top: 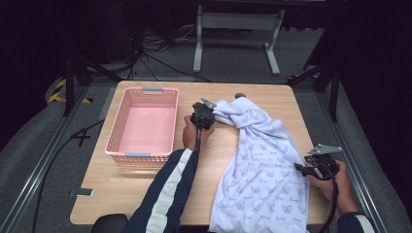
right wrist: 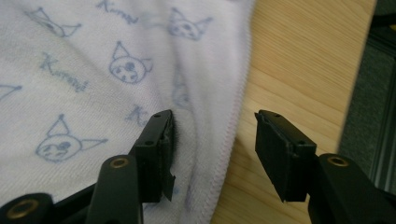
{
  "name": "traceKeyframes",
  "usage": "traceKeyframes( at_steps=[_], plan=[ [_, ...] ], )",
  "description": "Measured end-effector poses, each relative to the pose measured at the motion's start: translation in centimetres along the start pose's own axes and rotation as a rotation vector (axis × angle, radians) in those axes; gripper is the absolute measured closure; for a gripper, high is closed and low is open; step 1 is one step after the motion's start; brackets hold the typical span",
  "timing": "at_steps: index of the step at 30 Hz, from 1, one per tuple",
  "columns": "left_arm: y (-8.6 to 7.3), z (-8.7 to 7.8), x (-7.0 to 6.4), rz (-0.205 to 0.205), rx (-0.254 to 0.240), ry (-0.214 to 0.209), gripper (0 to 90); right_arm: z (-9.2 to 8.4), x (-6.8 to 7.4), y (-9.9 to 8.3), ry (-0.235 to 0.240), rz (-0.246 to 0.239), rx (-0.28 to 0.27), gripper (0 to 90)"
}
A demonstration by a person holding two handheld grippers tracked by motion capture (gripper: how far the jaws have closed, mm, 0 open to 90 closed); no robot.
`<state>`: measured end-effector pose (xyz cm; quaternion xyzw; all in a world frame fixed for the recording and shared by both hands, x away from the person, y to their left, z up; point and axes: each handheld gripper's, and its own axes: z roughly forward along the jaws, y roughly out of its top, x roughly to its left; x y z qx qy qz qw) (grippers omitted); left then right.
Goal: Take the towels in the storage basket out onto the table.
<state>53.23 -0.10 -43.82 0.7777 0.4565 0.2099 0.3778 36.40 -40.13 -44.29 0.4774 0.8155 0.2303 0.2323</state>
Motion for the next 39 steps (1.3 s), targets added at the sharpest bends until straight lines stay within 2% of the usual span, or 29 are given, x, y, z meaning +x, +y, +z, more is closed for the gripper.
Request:
traceKeyframes(
  at_steps=[2, 3, 4, 5, 6, 7, 9, 11, 12, 13, 14, 15, 16, 18, 22, 23, 24, 25, 26, 27, 28, 30, 31, 32, 33, 34, 37, 38, 39],
  plan=[
    [-0.2, 0.2, 0.1, -0.013, -0.002, 0.005, 62.8, -0.1, -0.3, -0.1, 0.006, 0.007, 0.002, 47.6],
    [-0.3, 0.3, 0.2, -0.025, -0.003, -0.021, 58.1, -0.1, -0.2, -0.1, 0.004, 0.000, 0.001, 47.7],
    [-0.3, 0.3, 0.2, -0.025, -0.003, -0.021, 52.4, -0.1, -0.2, -0.1, 0.004, 0.000, 0.001, 47.7],
    [-0.4, 0.2, -0.3, -0.022, -0.013, -0.062, 52.4, -0.3, 0.0, 0.0, 0.001, -0.009, -0.006, 50.3],
    [-0.4, 0.0, -0.7, 0.009, -0.020, -0.073, 45.8, -0.7, 0.9, 0.5, 0.004, -0.053, -0.037, 50.9],
    [-0.4, -0.3, -1.3, 0.058, -0.013, -0.108, 43.5, -1.0, 1.5, 0.8, 0.010, -0.070, -0.058, 51.1],
    [-0.7, -1.0, -2.6, 0.099, -0.001, -0.146, 42.5, -1.8, 3.2, 1.6, 0.065, -0.121, -0.119, 54.0],
    [-1.3, -1.8, -3.9, 0.137, 0.022, -0.270, 45.9, -2.2, 4.9, 2.4, 0.105, -0.168, -0.160, 53.9],
    [-1.9, -2.4, -4.9, 0.184, 0.032, -0.297, 45.6, -2.3, 5.6, 2.8, 0.114, -0.184, -0.176, 53.8],
    [-2.5, -2.9, -5.6, 0.208, 0.036, -0.357, 47.2, -2.4, 6.3, 3.3, 0.123, -0.200, -0.192, 53.7],
    [-3.0, -3.3, -6.2, 0.242, 0.049, -0.396, 47.9, -2.3, 6.8, 3.7, 0.142, -0.212, -0.194, 53.1],
    [-3.0, -3.3, -6.2, 0.242, 0.049, -0.396, 47.9, -2.3, 6.8, 3.7, 0.142, -0.212, -0.194, 53.1],
    [-3.6, -3.8, -7.2, 0.265, 0.077, -0.400, 47.9, -2.1, 7.1, 4.0, 0.150, -0.223, -0.193, 52.3],
    [-4.5, -4.1, -8.3, 0.307, 0.097, -0.437, 50.5, -1.1, 7.1, 5.3, 0.110, -0.262, -0.199, 53.5],
    [-5.6, -3.8, -9.7, 0.368, 0.160, -0.407, 52.3, 0.6, 4.9, 8.1, 0.066, -0.185, -0.229, 53.0],
    [-5.8, -3.7, -9.8, 0.347, 0.159, -0.420, 54.0, 1.2, 4.2, 8.8, 0.059, -0.167, -0.221, 50.9],
    [-5.8, -3.6, -9.8, 0.354, 0.164, -0.423, 55.2, 1.9, 3.5, 9.5, 0.043, -0.150, -0.205, 47.7],
    [-6.0, -3.5, -10.0, 0.364, 0.157, -0.404, 55.2, 2.6, 2.8, 10.0, 0.027, -0.135, -0.203, 47.0],
    [-6.0, -3.6, -10.0, 0.368, 0.156, -0.412, 56.1, 3.2, 2.2, 10.4, 0.039, -0.119, -0.198, 46.5],
    [-6.1, -3.6, -9.9, 0.378, 0.146, -0.425, 61.6, 4.0, 1.8, 10.8, 0.040, -0.129, -0.182, 44.1],
    [-6.2, -3.7, -9.9, 0.371, 0.150, -0.421, 65.4, 4.7, 1.5, 11.1, 0.032, -0.124, -0.168, 42.9],
    [-6.3, -3.8, -9.7, 0.369, 0.146, -0.427, 74.8, 6.2, 0.9, 11.5, 0.047, -0.108, -0.138, 43.8],
    [-6.4, -4.1, -9.5, 0.384, 0.159, -0.442, 82.6, 6.9, 0.8, 11.5, 0.024, -0.101, -0.114, 45.2],
    [-6.5, -4.2, -9.4, 0.400, 0.161, -0.438, 86.5, 7.8, 0.7, 11.5, -0.002, -0.104, -0.089, 47.3],
    [-6.6, -4.5, -9.3, 0.406, 0.170, -0.436, 87.3, 8.2, 0.5, 11.4, 0.004, -0.108, -0.078, 51.8],
    [-6.7, -4.7, -9.2, 0.411, 0.178, -0.431, 87.9, 8.8, 0.1, 11.2, 0.003, -0.074, -0.062, 59.4],
    [-7.2, -5.6, -8.3, 0.406, 0.187, -0.421, 88.3, 9.0, -1.1, 10.9, 0.007, -0.008, -0.077, 72.4],
    [-7.4, -5.9, -7.9, 0.398, 0.199, -0.415, 88.3, 8.9, -1.6, 10.7, -0.034, 0.002, -0.065, 74.6],
    [-7.7, -6.3, -7.3, 0.400, 0.200, -0.410, 88.4, 8.8, -2.1, 10.4, -0.048, 0.018, -0.061, 76.7]
  ],
)
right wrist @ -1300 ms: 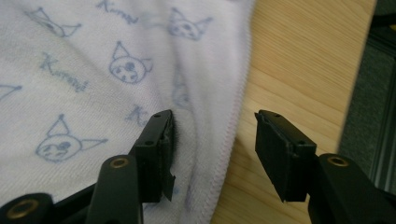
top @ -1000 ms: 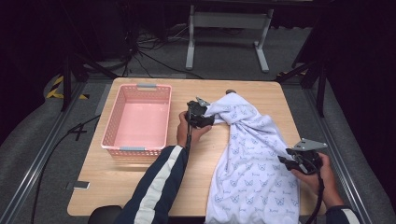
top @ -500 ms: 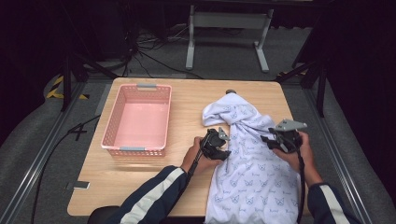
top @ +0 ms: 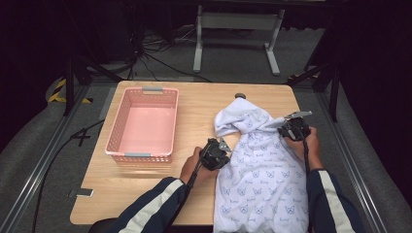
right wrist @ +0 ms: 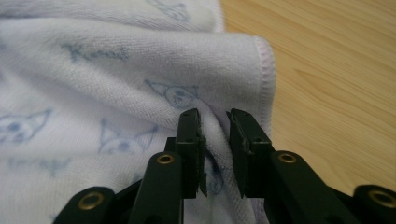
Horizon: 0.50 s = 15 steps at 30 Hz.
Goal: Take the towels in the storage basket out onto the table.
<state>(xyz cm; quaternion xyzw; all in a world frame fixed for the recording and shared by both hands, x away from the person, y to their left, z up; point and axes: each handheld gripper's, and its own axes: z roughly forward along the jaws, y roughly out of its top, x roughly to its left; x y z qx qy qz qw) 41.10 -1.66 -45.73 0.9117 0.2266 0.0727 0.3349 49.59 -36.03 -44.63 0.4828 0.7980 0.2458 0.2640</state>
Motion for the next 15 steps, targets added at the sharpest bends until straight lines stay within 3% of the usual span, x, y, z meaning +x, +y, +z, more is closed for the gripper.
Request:
traceKeyframes(
  at_steps=[1, 2, 4, 5, 8, 9, 10, 11, 12, 13, 15],
  plan=[
    [0.0, 0.0, 0.0, 0.000, 0.000, 0.000, 88.5, 0.0, 0.0, 0.0, 0.000, 0.000, 0.000, 76.7],
    [-0.6, -0.6, 0.1, -0.008, 0.017, 0.006, 88.5, -0.2, -0.6, -0.3, 0.006, 0.036, 0.009, 77.4],
    [-1.9, -1.8, 0.1, -0.022, 0.026, 0.008, 88.6, -0.8, -2.0, -1.1, -0.026, 0.074, 0.033, 77.6],
    [-2.2, -2.1, 0.0, -0.021, 0.030, 0.006, 88.6, -1.2, -3.1, -1.8, -0.017, 0.135, 0.042, 76.9],
    [-3.0, -2.9, -0.8, -0.002, 0.044, 0.008, 88.6, -1.7, -3.8, -2.2, -0.005, 0.152, 0.057, 70.0],
    [-3.3, -3.1, -1.1, 0.006, 0.044, -0.002, 88.6, -1.9, -3.8, -2.3, 0.009, 0.143, 0.066, 61.2],
    [-3.6, -3.4, -1.5, 0.013, 0.051, -0.005, 88.5, -2.2, -3.6, -2.1, 0.016, 0.121, 0.061, 58.2],
    [-3.8, -3.6, -1.8, 0.024, 0.050, -0.005, 88.2, -3.4, -3.0, -1.3, 0.049, 0.079, -0.012, 53.1],
    [-4.1, -3.7, -2.1, 0.021, 0.049, -0.008, 88.2, -3.4, -3.0, -1.3, 0.049, 0.079, -0.012, 53.1],
    [-4.3, -3.8, -2.3, 0.022, 0.047, -0.012, 88.1, -4.1, -2.5, -0.7, 0.092, 0.064, -0.063, 50.7],
    [-4.5, -4.0, -2.4, 0.023, 0.038, -0.010, 87.6, -5.4, -0.8, 1.1, 0.132, -0.021, -0.099, 45.3]
  ],
)
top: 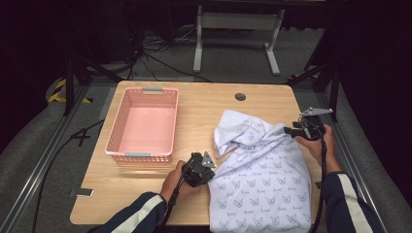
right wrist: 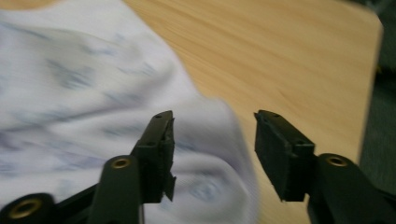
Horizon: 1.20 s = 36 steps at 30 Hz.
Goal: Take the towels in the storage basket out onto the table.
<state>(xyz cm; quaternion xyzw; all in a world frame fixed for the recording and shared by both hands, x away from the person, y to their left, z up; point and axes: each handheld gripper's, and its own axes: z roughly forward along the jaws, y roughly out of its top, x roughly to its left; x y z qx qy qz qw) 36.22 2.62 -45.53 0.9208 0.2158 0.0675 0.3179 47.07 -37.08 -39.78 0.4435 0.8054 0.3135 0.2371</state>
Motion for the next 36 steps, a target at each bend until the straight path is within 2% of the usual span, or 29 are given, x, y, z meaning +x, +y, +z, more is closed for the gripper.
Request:
traceKeyframes(
  at_steps=[2, 3, 4, 5, 7, 8, 9, 10, 11, 12, 13, 14, 15, 18, 20, 22, 24, 25, 27, 29, 33, 34, 35, 36],
  plan=[
    [-0.3, -0.1, 0.0, -0.003, -0.007, 0.005, 86.7, -0.3, 2.4, 1.9, 0.104, -0.088, -0.062, 43.3],
    [-0.5, -0.2, 0.0, -0.025, -0.006, 0.004, 86.5, -0.2, 3.8, 2.8, 0.145, -0.141, -0.074, 40.1],
    [-0.5, -0.2, 0.0, -0.021, -0.011, 0.001, 86.7, 0.2, 5.7, 3.8, 0.209, -0.212, -0.072, 37.4],
    [-0.6, -0.2, 0.0, -0.013, -0.014, 0.007, 87.1, 0.6, 7.2, 4.4, 0.270, -0.259, -0.069, 37.2],
    [-0.6, -0.3, -0.2, -0.010, -0.012, 0.008, 87.6, 1.8, 10.0, 5.4, 0.338, -0.353, -0.036, 33.9],
    [-0.7, -0.3, -0.2, -0.010, -0.012, 0.009, 87.6, 2.6, 11.2, 5.7, 0.356, -0.385, -0.010, 33.1],
    [-0.7, -0.3, -0.2, -0.012, -0.016, 0.005, 87.6, 3.3, 11.9, 6.0, 0.354, -0.408, 0.011, 31.7],
    [-0.7, -0.3, -0.2, -0.014, -0.017, 0.005, 87.6, 4.3, 12.6, 6.2, 0.347, -0.446, 0.043, 31.5],
    [-0.7, -0.2, -0.2, -0.013, -0.018, 0.004, 87.6, 5.5, 13.3, 6.5, 0.315, -0.476, 0.076, 32.8],
    [-0.7, -0.2, -0.2, -0.013, -0.019, 0.006, 87.6, 6.5, 13.6, 6.6, 0.298, -0.470, 0.100, 33.0],
    [-0.8, -0.3, -0.2, -0.014, -0.014, 0.006, 87.6, 7.1, 13.7, 6.7, 0.303, -0.468, 0.120, 33.9],
    [-0.8, -0.3, -0.2, -0.013, -0.012, 0.006, 87.6, 7.9, 13.9, 6.8, 0.302, -0.477, 0.142, 39.3],
    [-0.8, -0.4, -0.2, -0.003, -0.011, 0.007, 87.6, 8.4, 13.9, 6.9, 0.272, -0.482, 0.147, 50.6],
    [-0.9, -0.6, -0.1, 0.006, 0.003, 0.002, 87.6, 9.3, 13.8, 7.7, 0.255, -0.463, 0.129, 72.8],
    [-1.0, -0.8, -0.1, 0.014, 0.021, 0.008, 87.8, 9.4, 13.7, 8.6, 0.243, -0.447, 0.104, 77.0],
    [-1.2, -1.1, -0.4, 0.028, 0.032, 0.006, 88.0, 9.2, 13.6, 9.7, 0.203, -0.429, 0.071, 78.1],
    [-1.5, -1.5, -0.8, 0.042, 0.061, 0.004, 88.0, 8.9, 13.1, 11.1, 0.181, -0.372, 0.028, 78.1],
    [-1.7, -1.7, -1.1, 0.055, 0.056, 0.000, 88.0, 8.8, 12.8, 11.6, 0.159, -0.356, 0.007, 78.1],
    [-2.3, -2.2, -1.6, 0.046, 0.066, -0.019, 88.0, 8.5, 12.0, 12.9, 0.097, -0.303, -0.032, 77.4],
    [-2.8, -2.6, -2.1, 0.061, 0.078, -0.031, 88.0, 8.5, 11.3, 13.8, 0.048, -0.261, -0.055, 76.8],
    [-3.3, -3.2, -3.4, 0.089, 0.108, -0.069, 88.0, 9.2, 11.2, 14.6, 0.001, -0.244, -0.063, 76.9],
    [-3.3, -3.3, -3.6, 0.106, 0.112, -0.076, 87.9, 9.5, 11.2, 14.6, -0.009, -0.249, -0.057, 71.9],
    [-3.3, -3.3, -3.7, 0.098, 0.108, -0.082, 86.8, 9.8, 11.2, 14.6, -0.003, -0.238, -0.049, 62.0],
    [-3.3, -3.3, -3.7, 0.086, 0.100, -0.090, 82.9, 10.2, 11.2, 14.6, 0.012, -0.224, -0.034, 57.9]
  ],
)
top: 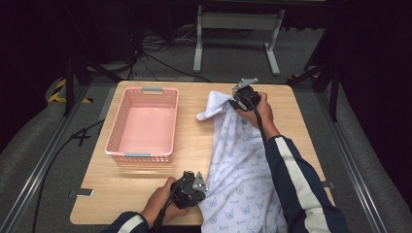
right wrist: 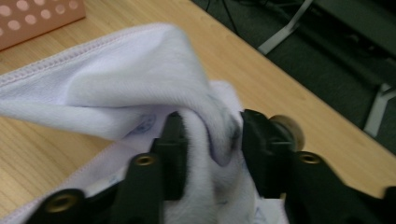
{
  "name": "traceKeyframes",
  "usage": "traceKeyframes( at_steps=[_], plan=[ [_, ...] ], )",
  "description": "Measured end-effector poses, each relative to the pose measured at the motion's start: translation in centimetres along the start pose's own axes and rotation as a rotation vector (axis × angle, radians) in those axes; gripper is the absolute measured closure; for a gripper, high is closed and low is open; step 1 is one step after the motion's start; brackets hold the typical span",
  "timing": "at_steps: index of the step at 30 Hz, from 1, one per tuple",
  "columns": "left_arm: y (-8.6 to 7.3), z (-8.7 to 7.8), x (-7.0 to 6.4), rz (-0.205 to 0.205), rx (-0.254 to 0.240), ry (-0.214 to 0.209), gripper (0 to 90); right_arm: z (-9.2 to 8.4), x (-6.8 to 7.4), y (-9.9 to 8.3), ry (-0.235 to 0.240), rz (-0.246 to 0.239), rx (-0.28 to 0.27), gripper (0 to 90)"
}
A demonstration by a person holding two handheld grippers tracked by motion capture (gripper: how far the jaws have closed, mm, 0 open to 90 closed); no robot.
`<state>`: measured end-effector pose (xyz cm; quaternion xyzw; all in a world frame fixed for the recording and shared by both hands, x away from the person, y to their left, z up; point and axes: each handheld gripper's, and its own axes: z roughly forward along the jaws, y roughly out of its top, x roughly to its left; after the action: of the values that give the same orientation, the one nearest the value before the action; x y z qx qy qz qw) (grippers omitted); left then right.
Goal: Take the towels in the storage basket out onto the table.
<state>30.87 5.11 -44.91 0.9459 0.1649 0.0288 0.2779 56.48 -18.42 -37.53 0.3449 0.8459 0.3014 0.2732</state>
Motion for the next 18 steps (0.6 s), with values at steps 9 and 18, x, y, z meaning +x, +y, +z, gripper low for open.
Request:
traceKeyframes(
  at_steps=[9, 18],
  plan=[
    [3.0, 0.3, 3.4, -0.125, -0.221, 0.087, 57.2, -2.5, -2.7, -3.8, 0.066, 0.050, 0.006, 48.7],
    [7.5, 3.6, 10.0, -0.309, -0.333, 0.202, 60.5, -4.5, -5.8, -8.2, 0.223, 0.132, -0.026, 36.7]
  ],
)
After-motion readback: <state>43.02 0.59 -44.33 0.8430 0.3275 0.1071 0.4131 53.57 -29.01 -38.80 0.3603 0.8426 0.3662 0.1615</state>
